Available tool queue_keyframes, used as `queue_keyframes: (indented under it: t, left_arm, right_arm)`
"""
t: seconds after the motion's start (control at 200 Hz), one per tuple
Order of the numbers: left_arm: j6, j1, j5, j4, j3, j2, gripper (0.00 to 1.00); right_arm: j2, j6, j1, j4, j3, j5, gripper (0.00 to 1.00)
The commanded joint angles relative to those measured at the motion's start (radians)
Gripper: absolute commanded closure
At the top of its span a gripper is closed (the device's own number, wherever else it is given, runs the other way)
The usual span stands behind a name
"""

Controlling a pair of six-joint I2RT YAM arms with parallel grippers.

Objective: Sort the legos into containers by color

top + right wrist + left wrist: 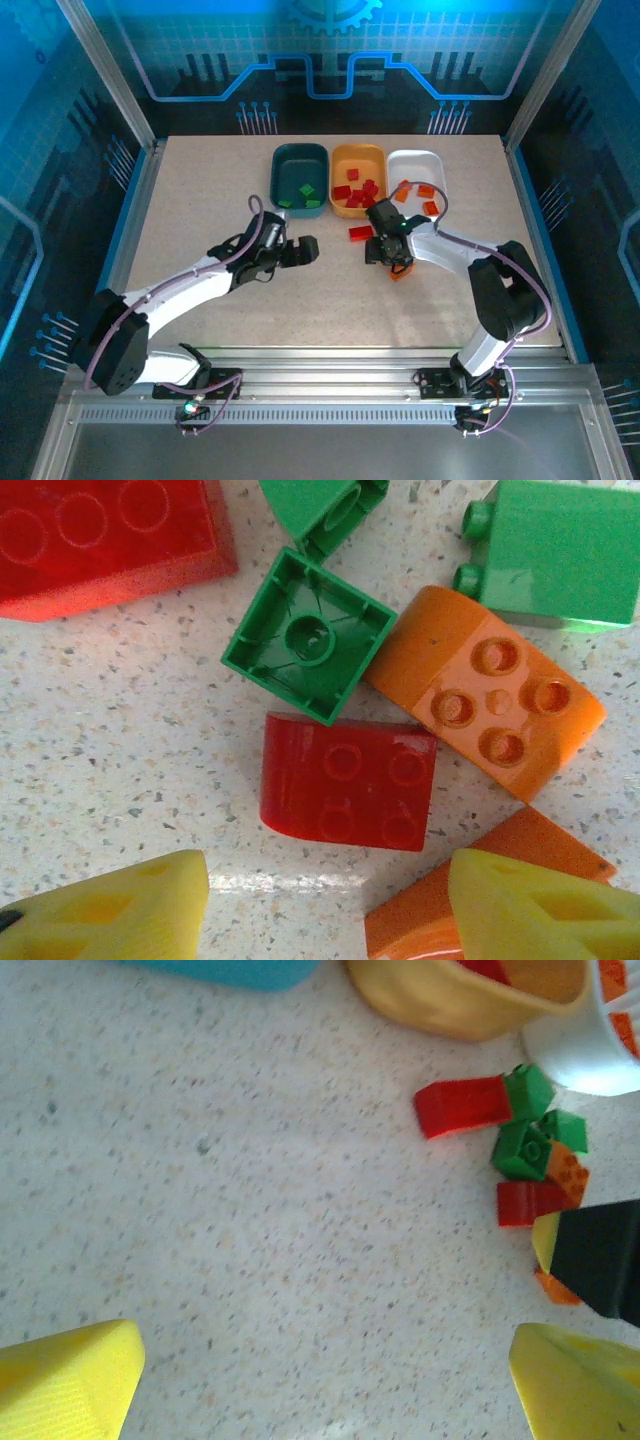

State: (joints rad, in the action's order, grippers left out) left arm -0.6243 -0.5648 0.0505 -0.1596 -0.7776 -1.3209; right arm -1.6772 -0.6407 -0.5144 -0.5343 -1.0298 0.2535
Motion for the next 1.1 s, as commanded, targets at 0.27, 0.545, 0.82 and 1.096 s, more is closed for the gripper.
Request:
queue_keyframes:
  t: [0.27, 0.545, 0.82, 1.096]
  left_arm:
    - [-0.017, 0.004, -0.008, 0.026, 0.033, 0.114, 0.04]
    - [0.007, 0.006, 0.016, 0.009, 0.057, 0.151, 0.03]
    - [0.01, 0.005, 0.01, 0.011, 0.066, 0.152, 0.03]
    - [0.011, 0.006, -0.002, 0.018, 0.062, 0.148, 0.03]
  right_arm:
    - [-0.151, -0.043, -0.002, -0.02, -0.113, 0.02, 0.35]
    - [-0.214, -0.054, -0.007, -0.032, -0.149, 0.048, 0.38]
    - [-0.109, -0.043, -0.077, -0.05, -0.095, 0.114, 0.42]
    - [0.0, 0.011, -0.133, -0.059, -0.065, 0.093, 0.44]
